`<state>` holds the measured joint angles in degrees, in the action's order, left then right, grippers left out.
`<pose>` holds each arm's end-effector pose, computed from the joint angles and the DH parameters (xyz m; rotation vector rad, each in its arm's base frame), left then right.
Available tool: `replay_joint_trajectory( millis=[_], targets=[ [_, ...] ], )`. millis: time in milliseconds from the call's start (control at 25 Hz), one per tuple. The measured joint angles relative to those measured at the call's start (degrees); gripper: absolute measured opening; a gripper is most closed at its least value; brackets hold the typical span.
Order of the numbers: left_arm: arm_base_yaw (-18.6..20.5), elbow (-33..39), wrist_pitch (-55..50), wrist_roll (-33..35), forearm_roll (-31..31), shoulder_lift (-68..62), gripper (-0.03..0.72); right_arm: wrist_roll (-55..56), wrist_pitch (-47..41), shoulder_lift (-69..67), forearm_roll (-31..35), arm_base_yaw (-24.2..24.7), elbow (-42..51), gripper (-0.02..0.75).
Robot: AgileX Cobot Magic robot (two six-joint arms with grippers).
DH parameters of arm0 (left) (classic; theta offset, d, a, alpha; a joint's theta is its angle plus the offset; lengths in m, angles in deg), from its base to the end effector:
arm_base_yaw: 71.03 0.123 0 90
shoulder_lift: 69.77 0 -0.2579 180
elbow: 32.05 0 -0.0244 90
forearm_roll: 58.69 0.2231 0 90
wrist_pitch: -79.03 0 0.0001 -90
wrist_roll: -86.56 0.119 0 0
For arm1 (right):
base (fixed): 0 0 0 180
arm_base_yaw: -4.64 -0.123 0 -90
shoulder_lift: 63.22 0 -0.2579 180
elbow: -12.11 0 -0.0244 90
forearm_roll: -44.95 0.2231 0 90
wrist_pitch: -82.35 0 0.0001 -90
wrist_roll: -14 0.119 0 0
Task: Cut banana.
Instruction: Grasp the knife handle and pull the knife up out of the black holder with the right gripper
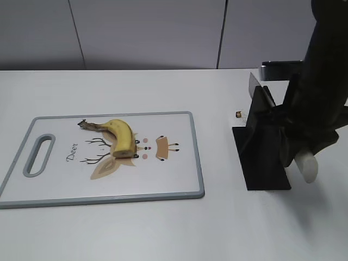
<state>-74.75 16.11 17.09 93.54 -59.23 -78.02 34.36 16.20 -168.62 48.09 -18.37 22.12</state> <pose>0.0217 -0.0024 0.2472 0.1931 2.0566 0.0237 0.2528 0.1138 0.1791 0.0362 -3.0972 -0.0561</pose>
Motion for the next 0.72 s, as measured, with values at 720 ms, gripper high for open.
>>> replay_joint_trajectory(
  millis=[720],
  targets=[
    [0.0, 0.0, 0.0, 0.0, 0.0, 0.0, 0.593, 2.4, -2.9, 10.4, -1.7, -0.1, -3.8, 0.160]
  ],
)
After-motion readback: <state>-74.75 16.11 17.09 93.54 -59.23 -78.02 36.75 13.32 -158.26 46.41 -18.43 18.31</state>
